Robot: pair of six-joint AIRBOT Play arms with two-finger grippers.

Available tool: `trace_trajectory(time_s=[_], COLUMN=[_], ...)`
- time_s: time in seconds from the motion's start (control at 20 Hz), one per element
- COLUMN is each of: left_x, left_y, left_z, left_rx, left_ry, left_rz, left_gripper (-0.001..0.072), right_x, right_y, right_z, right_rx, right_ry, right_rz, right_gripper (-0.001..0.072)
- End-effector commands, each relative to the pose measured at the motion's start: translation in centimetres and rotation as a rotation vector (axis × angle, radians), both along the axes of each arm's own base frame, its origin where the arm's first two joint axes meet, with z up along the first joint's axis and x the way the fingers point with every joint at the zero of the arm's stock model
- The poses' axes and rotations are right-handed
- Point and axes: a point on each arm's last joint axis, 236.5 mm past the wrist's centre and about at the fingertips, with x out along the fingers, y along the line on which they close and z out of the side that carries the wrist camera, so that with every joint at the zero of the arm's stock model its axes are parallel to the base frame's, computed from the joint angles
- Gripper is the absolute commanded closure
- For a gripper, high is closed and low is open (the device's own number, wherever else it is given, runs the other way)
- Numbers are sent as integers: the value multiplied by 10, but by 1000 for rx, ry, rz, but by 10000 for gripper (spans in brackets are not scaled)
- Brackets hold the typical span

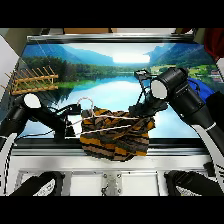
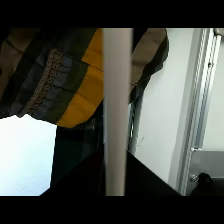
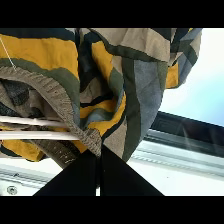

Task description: Fold the clothes and pants, and hang the long-sleeved shirts on hangers.

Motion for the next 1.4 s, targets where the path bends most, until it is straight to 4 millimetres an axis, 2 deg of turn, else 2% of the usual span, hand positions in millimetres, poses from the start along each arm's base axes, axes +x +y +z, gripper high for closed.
trace_trajectory(time_s=[0.0,0.1,0.3,0.65,0.9,1.15,1.35], left_x=[0,4,21,21,36,41,41], left_y=[-3,-6,-33,-39,-50,-48,-49], left_z=[-2,-1,10,11,10,10,10], left_rx=[-1,-14,-132,-143,-147,-145,-149], left_ry=[7,-8,-58,-68,-137,-140,-139], left_rz=[-8,0,59,53,73,106,105], left_gripper=[695,695,695,695,694,694,694], right_x=[2,2,5,20,12,2,-5], right_y=[1,1,1,6,23,56,101], right_z=[0,0,13,59,66,70,82], right_rx=[5,4,8,59,116,163,279], right_ry=[-6,-7,-35,-149,-140,-176,-235], right_rz=[-1,0,53,41,74,139,190], right_gripper=[693,693,693,693,694,694,693])
